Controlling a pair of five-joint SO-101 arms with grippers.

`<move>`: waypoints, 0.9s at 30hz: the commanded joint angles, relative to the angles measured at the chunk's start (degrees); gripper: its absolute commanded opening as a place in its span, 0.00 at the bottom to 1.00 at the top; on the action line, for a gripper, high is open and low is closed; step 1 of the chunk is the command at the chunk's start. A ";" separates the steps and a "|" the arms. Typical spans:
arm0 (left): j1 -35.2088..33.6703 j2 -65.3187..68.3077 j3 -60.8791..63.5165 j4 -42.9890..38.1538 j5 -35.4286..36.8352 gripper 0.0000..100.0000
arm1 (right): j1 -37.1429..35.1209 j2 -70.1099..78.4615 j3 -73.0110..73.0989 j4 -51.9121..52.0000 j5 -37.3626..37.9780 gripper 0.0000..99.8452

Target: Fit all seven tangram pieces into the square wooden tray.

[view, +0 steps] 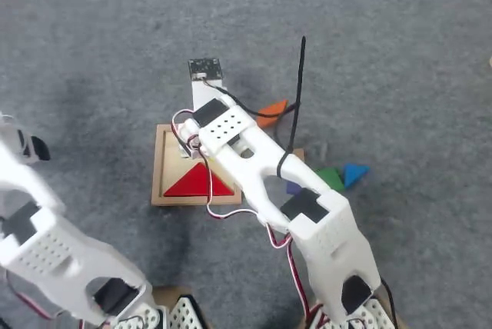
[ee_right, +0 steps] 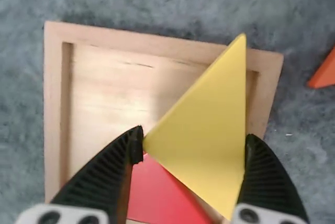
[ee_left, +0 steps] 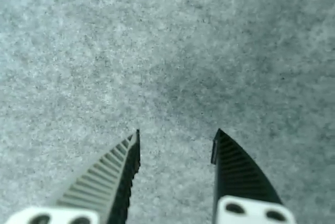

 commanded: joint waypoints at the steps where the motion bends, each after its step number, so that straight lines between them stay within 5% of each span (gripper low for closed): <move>1: 0.44 -1.58 -2.33 0.70 -0.35 0.22 | 0.66 -0.92 -0.53 -0.75 -1.23 0.21; 27: 0.44 -1.67 -2.59 0.70 -0.26 0.22 | -1.89 -0.84 -0.26 -0.22 -3.16 0.24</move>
